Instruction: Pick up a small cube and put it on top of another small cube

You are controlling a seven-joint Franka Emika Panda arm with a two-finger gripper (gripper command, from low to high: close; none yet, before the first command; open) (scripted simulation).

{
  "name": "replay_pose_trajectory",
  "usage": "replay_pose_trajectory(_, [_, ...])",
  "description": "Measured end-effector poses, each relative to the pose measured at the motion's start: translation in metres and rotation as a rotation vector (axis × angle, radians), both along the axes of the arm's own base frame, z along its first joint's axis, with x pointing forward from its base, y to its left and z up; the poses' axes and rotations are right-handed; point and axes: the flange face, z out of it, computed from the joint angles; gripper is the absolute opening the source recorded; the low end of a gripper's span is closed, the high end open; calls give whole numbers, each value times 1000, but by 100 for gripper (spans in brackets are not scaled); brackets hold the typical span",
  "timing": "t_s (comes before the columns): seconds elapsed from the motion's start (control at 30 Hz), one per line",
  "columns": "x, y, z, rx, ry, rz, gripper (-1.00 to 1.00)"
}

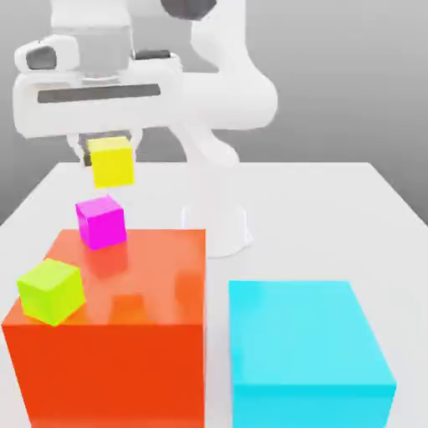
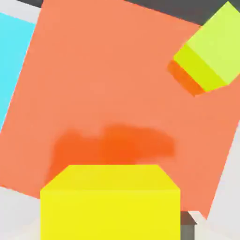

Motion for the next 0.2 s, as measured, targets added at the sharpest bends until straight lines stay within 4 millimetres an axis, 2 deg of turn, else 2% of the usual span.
replay_pose_trajectory(0.07, [-3, -3, -26, 1, 0, -9, -100])
replay_pose_trajectory(0.1, [-4, -3, -36, 1, 0, -10, 100])
replay_pose_trajectory(0.2, [-4, -3, -36, 1, 0, -10, 100])
